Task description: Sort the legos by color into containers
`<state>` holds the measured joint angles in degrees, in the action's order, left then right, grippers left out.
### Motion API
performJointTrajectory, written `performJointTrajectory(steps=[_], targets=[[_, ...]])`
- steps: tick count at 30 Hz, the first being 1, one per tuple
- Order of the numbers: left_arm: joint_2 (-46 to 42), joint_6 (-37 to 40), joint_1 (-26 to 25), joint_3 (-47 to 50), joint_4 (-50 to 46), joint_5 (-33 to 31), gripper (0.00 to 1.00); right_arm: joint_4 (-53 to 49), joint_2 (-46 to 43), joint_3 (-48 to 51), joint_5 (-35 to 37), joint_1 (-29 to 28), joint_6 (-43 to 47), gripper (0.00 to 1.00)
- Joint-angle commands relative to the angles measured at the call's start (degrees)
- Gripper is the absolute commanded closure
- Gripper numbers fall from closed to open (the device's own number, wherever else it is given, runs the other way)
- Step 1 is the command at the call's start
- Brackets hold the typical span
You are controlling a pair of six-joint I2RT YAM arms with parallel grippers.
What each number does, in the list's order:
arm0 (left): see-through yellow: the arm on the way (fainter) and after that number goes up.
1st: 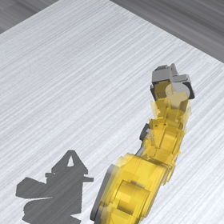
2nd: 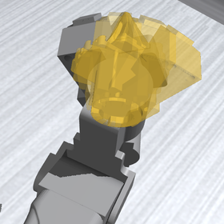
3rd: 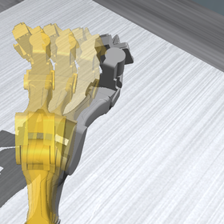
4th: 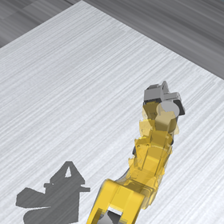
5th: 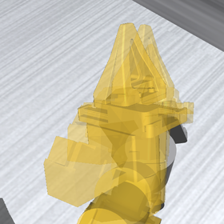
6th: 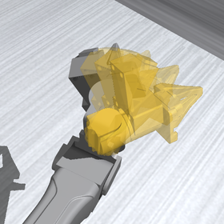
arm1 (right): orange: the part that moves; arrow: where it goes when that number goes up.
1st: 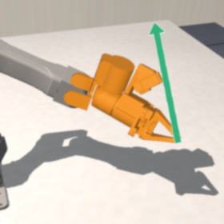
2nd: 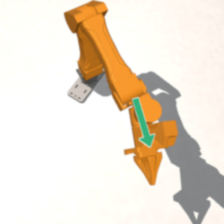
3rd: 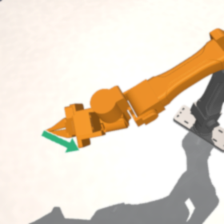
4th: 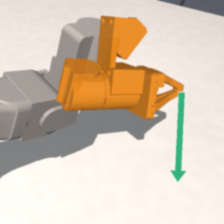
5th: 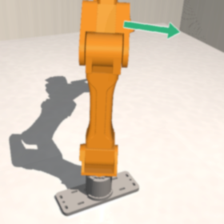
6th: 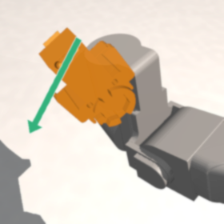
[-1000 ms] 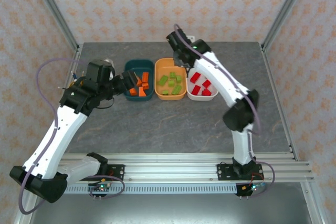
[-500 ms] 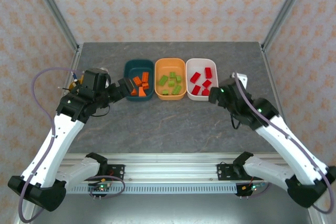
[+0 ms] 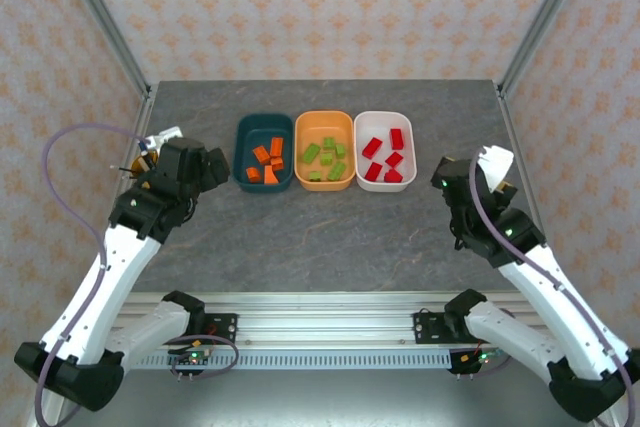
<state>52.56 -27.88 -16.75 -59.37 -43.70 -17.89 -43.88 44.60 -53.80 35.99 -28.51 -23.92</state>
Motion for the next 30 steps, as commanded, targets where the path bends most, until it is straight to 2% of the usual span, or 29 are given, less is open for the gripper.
performJointTrajectory(steps=[1,3,8,12,16,18,19,23,25,27,28,30], targets=[[-2.16,7.13,1.1,8.92,11.71,-9.64,0.0,10.27,-2.59,8.77,2.99,5.47,2.01,0.0],[-0.39,9.16,1.94,11.17,12.65,-8.83,0.0,14.77,-2.84,13.7,1.3,7.66,2.92,0.0],[6.94,16.96,2.64,16.14,17.82,-6.07,0.0,32.79,0.36,25.49,-0.93,8.92,12.24,0.0],[10.53,19.15,5.27,23.45,32.12,-4.24,0.0,44.92,8.33,29.54,-4.26,10.59,18.95,0.0],[17.78,23.22,8.21,24.63,42.73,-0.65,0.0,57.65,14.89,33.06,-10.37,14.89,19.0,0.0],[21.77,27.18,8.68,24.39,48.8,0.14,0.0,63.75,18.33,33.97,-13.11,17.31,19.64,0.0],[23.83,27.67,9.34,24.08,50.76,0.85,0.0,63.86,19.63,33.06,-14.37,18.24,20.15,0.0],[31.45,27.92,11.84,23.32,61.28,4.29,0.0,75.01,26.63,32.53,-21.33,22.93,22.53,0.0],[33.88,28.12,12.48,22.09,64.57,5.42,0.0,80.09,30.2,32.03,-23.9,25.24,22.7,0.0],[36.3,27.4,13.23,20.42,63.86,6.85,0.0,84.7,34.21,31.35,-25.87,27.05,22.85,0.0],[36.31,27.39,13.3,20.03,63.62,7.2,0.0,84.38,35.84,30.83,-27.04,27.79,22.29,0.0],[34.5,27.97,13.33,23.23,67.99,8.7,0.0,89.84,39.54,32.24,-29.64,28.34,22.65,0.0]])
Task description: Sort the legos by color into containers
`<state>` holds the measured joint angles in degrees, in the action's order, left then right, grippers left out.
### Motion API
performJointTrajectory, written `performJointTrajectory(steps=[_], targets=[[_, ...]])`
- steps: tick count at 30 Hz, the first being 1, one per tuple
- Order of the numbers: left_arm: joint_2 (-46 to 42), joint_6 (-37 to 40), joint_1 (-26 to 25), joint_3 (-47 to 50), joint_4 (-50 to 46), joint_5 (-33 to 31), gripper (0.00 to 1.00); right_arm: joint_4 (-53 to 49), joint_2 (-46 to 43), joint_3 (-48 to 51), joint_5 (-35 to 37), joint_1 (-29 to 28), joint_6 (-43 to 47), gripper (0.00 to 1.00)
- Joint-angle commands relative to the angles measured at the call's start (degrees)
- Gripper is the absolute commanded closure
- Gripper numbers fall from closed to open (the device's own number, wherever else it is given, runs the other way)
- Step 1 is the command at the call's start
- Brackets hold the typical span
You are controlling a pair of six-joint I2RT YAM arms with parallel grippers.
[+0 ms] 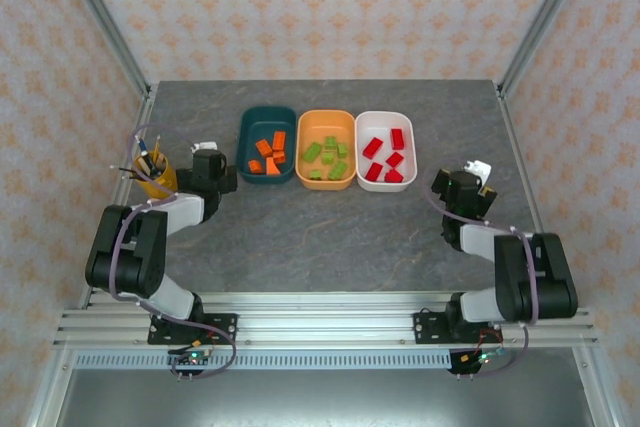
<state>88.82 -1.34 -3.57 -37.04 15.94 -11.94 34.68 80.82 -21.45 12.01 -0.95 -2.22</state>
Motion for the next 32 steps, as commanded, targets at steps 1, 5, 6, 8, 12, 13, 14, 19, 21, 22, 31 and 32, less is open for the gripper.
performJointTrajectory(steps=[1,5,6,8,12,13,14,19,21,22,31,32], targets=[[-2.83,1.6,0.15,3.25,11.66,3.17,0.0,16.65,5.63,1.32,-6.32,0.75,1.24,0.0],[-4.36,1.61,0.15,10.67,22.67,3.68,0.0,17.39,5.65,1.8,-6.64,0.77,1.59,0.0],[-3.97,1.29,0.15,11.85,24.85,2.97,0.0,16.53,5.73,1.5,-6.5,0.72,1.56,0.0],[-3.16,1.11,0.15,13.5,28.44,2.0,0.0,14.45,5.55,0.45,-5.89,0.77,1.42,0.01],[-2.83,1.08,0.21,13.46,28.66,2.01,0.0,10.86,6.06,-1.69,-2.36,-1.39,2.72,0.01],[-3.2,0.87,0.25,13.1,27.32,2.1,0.0,10.92,6.12,-1.75,-2.05,-1.51,2.75,0.01],[-2.92,0.97,0.23,13.28,28.19,2.1,0.0,11.36,6.2,-1.63,-1.93,-1.59,2.9,0.01],[-3.02,1.0,0.32,13.17,27.81,2.16,0.0,11.21,6.11,-1.66,-1.97,-1.63,2.79,0.01],[-3.02,0.99,0.27,13.17,27.79,2.18,0.0,11.3,6.04,-1.53,-2.0,-1.6,2.82,0.01],[-3.07,0.97,0.32,13.17,27.81,2.19,0.0,11.29,6.06,-1.49,-2.01,-1.6,2.89,0.01],[-3.04,1.0,0.32,13.12,27.78,2.1,0.0,11.14,6.16,-1.71,-3.03,-1.6,3.32,0.01],[-3.05,0.98,0.31,13.17,27.81,2.1,0.0,11.03,6.25,-1.75,-3.05,-1.6,3.32,0.01]])
